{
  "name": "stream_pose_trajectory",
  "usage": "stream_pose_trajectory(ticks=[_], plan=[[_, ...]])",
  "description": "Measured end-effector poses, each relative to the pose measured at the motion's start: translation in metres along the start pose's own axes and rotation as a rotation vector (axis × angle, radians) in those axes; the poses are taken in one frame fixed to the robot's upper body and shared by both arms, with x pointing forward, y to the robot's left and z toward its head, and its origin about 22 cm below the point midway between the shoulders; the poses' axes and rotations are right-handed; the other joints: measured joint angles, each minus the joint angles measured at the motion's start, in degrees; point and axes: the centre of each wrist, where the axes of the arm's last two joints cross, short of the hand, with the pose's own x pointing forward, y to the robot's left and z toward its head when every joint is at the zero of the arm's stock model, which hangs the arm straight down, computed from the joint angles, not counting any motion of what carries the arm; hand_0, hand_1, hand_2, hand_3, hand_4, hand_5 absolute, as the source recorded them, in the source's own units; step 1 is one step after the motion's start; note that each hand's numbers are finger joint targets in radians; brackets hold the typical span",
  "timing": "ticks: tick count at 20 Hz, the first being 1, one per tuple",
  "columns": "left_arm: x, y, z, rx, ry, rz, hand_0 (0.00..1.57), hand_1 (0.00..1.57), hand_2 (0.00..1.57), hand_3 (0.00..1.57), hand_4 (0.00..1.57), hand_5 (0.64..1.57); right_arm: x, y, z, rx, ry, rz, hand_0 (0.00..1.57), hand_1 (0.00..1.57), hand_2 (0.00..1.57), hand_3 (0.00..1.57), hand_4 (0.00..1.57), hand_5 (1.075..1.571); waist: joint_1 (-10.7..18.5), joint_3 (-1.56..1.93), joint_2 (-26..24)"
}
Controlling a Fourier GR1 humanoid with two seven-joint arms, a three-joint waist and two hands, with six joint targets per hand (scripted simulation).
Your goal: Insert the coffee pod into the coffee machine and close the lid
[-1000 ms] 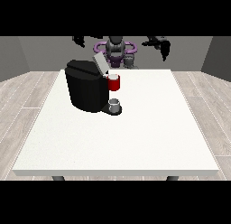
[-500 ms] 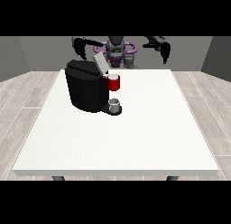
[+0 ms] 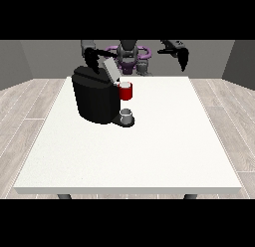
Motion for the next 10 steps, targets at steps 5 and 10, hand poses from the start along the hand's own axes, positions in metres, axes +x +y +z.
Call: stream_pose_trajectory(ticks=[5, 10], plan=[[0.004, 0.001, 0.003, 0.009, -0.001, -0.001, 0.00, 0.00, 0.00, 0.00, 0.00, 1.571, 0.006, 0.002, -0.012, 0.014, -0.006, 0.021, 0.00, 0.00, 0.00, 0.00, 0.00, 1.571, -0.2, -0.03, 0.6], [0.001, 0.013, 0.006, 0.027, -0.018, -0.017, 0.00, 0.00, 0.00, 0.00, 0.00, 1.571, 0.012, 0.006, -0.021, 0.020, -0.035, 0.032, 0.00, 0.00, 0.00, 0.00, 0.00, 1.571, -0.6, -0.15, 2.0]])
